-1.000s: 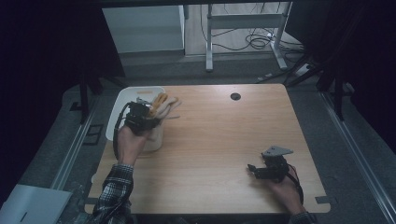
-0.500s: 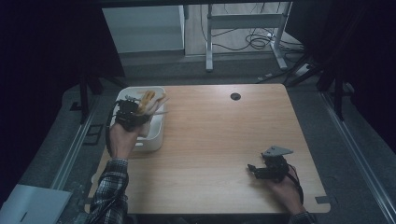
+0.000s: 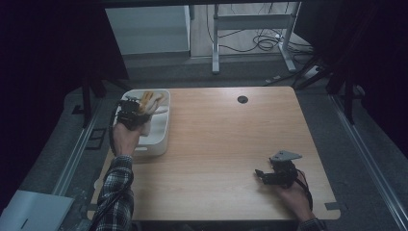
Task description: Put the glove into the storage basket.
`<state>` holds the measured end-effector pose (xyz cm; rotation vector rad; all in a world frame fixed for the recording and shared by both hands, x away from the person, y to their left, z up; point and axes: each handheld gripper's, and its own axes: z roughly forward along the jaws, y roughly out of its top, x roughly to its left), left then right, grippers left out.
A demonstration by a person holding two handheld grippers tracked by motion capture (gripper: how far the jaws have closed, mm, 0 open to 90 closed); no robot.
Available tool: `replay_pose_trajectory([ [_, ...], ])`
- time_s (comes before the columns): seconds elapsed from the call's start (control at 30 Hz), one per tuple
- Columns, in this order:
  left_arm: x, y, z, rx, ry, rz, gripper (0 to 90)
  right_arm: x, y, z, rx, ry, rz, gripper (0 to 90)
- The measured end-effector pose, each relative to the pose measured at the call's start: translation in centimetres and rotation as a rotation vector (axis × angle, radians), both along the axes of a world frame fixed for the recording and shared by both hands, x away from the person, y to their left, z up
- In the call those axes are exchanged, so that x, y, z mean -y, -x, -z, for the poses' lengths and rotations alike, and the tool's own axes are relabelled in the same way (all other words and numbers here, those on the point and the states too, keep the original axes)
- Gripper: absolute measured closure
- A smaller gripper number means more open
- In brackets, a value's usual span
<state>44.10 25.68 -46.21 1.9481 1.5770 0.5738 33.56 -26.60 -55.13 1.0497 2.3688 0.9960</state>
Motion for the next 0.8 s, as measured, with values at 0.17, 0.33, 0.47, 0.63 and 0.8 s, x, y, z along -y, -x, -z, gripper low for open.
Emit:
replay_pose_trajectory([
  [0.17,0.3,-1.1,0.7,-0.008,-0.009,-0.004,66.6,0.0,0.0,0.0,0.000,0.000,0.000,21.2],
  [0.33,0.5,-2.2,1.3,-0.025,-0.029,-0.010,66.0,0.0,0.0,0.0,0.000,0.000,-0.001,21.1],
  [0.47,0.6,-2.8,1.7,-0.042,-0.036,-0.017,65.9,0.0,0.0,0.0,0.000,0.000,-0.001,21.0],
  [0.63,0.9,-3.9,2.5,-0.082,-0.051,-0.020,65.6,0.0,0.0,0.0,0.000,0.000,-0.001,20.9],
  [0.8,1.4,-4.7,3.3,-0.125,-0.064,-0.017,64.2,0.0,0.0,0.0,0.000,0.000,-0.002,20.7],
])
